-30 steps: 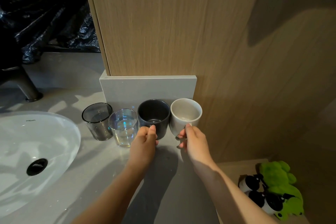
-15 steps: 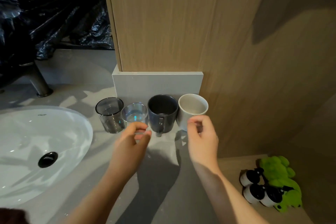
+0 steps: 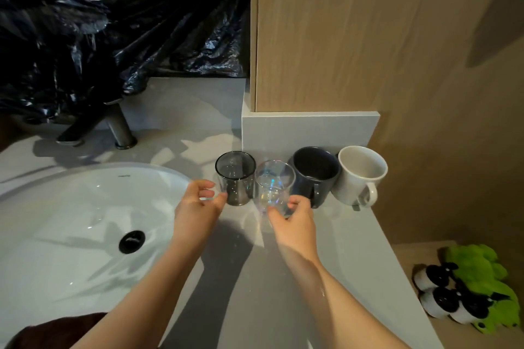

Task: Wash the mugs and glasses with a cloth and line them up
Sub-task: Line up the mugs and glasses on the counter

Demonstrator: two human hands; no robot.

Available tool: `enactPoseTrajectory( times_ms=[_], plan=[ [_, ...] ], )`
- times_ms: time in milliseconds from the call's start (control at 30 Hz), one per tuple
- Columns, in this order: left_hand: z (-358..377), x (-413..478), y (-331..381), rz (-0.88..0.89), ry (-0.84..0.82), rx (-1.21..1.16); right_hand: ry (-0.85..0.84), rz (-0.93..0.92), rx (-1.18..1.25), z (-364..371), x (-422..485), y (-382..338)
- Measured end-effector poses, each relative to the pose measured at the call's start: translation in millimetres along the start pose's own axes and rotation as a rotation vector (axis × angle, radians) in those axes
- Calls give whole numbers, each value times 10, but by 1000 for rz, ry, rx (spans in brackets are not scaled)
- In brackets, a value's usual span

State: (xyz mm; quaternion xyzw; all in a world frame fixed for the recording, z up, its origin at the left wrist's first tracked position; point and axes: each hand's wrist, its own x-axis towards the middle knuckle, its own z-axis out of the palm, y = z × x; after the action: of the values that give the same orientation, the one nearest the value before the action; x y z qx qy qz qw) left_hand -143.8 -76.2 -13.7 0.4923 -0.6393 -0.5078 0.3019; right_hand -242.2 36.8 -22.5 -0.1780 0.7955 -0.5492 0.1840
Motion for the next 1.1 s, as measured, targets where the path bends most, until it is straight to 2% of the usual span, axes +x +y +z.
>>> enactPoseTrajectory(
  times_ms=[167,267,500,633,700,767,867,933,1100],
  plan=[
    [45,231,13,91,-225,9,98,23,27,117,45,-26],
    [111,343,-10,161,-293,-56,161,-6,13,198,91,0],
    [99,425,-38,188,-180,-28,261,-5,86,330,152,-21],
    [57,435,-19,198,-171,1,264,6,128,370,124,-58],
    [53,455,-33,184,-180,-6,274,-89,126,377,59,-94],
    [52,472,-45,173,-179,4,268,-266,55,351,22,-128],
    [53,480,-53,177,-178,16,180,-461,-282,284,108,-162],
    [54,482,-46,175,-181,10,191,-614,-487,256,220,-149],
    [57,546,-90,184,-159,53,271,-794,-757,221,369,-161]
  ],
)
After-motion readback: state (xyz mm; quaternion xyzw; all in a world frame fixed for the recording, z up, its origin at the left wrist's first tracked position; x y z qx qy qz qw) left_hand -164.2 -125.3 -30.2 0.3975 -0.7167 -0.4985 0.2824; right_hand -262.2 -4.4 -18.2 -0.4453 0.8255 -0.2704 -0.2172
